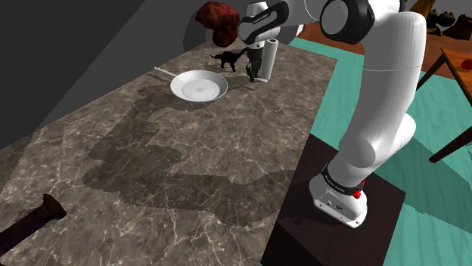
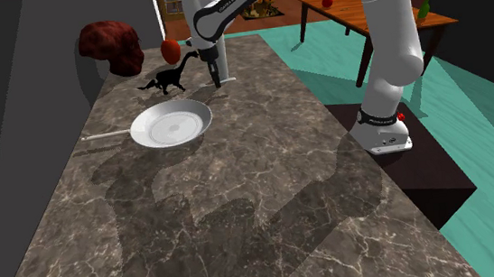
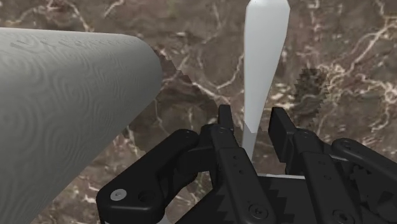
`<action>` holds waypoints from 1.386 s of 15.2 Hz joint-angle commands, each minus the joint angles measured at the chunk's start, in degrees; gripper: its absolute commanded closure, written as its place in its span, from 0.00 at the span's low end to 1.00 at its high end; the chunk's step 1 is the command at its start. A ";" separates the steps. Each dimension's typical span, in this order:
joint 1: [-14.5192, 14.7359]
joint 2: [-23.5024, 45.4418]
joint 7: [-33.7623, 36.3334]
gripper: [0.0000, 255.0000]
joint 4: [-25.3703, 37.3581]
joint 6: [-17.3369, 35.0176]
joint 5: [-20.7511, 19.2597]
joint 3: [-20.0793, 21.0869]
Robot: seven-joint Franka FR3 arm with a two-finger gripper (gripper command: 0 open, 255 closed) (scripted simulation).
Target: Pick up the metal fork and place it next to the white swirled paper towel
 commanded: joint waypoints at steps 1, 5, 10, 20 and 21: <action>0.00 -0.01 0.00 1.00 -0.02 0.04 0.00 0.00; 0.00 -0.01 0.00 0.00 -0.02 0.04 0.00 0.00; 0.06 -0.62 0.00 0.00 1.06 -1.65 -0.01 0.01; 0.23 -1.95 -0.01 0.00 4.57 -6.51 -0.01 0.04; 0.23 -1.95 -0.01 0.00 4.57 -6.51 -0.01 0.04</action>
